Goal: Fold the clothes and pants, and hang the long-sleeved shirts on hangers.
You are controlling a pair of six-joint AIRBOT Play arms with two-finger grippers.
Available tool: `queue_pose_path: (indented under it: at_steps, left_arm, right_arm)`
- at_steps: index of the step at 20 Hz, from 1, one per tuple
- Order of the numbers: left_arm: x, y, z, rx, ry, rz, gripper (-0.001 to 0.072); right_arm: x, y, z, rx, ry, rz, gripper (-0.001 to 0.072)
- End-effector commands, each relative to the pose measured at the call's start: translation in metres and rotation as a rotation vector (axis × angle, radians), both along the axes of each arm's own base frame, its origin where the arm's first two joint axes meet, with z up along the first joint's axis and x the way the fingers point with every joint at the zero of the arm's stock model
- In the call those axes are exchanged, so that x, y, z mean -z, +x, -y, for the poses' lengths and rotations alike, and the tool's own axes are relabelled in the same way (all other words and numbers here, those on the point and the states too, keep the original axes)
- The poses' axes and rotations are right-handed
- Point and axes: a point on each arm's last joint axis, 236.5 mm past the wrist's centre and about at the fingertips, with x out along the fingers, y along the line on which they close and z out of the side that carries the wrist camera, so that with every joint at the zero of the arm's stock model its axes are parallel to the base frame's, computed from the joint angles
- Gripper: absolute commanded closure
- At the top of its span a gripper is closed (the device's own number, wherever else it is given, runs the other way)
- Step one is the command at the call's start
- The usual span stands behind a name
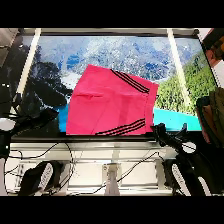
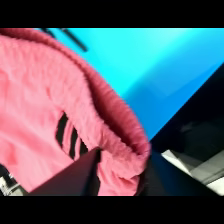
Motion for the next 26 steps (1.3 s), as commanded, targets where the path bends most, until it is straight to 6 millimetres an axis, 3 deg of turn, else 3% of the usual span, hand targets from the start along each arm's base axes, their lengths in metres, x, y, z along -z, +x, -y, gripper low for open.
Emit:
queue_pose_path:
  at_steps: [1, 5, 8, 10, 12, 13, 21, 26]
  left_arm:
    - [0.0, 0.0, 0.0, -0.001, -0.002, 0.001, 0.0174]
    - [0.004, -0.003, 0.001, -0.001, -0.005, -0.01, 0.0174]
    - [0.016, -0.01, 0.004, 0.0, -0.017, -0.04, 0.0174]
    - [0.023, -0.016, 0.006, 0.0, -0.024, -0.059, 0.0174]
    - [0.026, -0.02, 0.008, 0.006, -0.03, -0.074, 0.0174]
    - [0.027, -0.022, 0.01, 0.01, -0.035, -0.083, 0.0173]
    - [0.036, -0.049, 0.025, 0.107, -0.063, -0.175, 0.0173]
    - [0.071, -0.081, 0.046, 0.074, -0.14, -0.223, 0.0172]
  right_arm:
    - [0.002, 0.006, 0.006, 0.027, -0.02, 0.013, 0.0402]
    - [0.001, 0.008, 0.009, 0.035, -0.028, 0.021, 0.0357]
    - [0.001, 0.007, 0.006, 0.03, -0.017, 0.014, 0.0362]
    - [0.001, 0.007, 0.006, 0.032, -0.014, 0.015, 0.0438]
    - [0.001, 0.007, 0.006, 0.033, -0.014, 0.015, 0.063]
    - [0.001, 0.007, 0.006, 0.033, -0.013, 0.015, 0.0687]
    - [-0.003, 0.01, 0.003, 0.06, 0.024, 0.019, 0.0695]
    - [-0.003, 0.01, 0.003, 0.06, 0.025, 0.018, 0.0695]
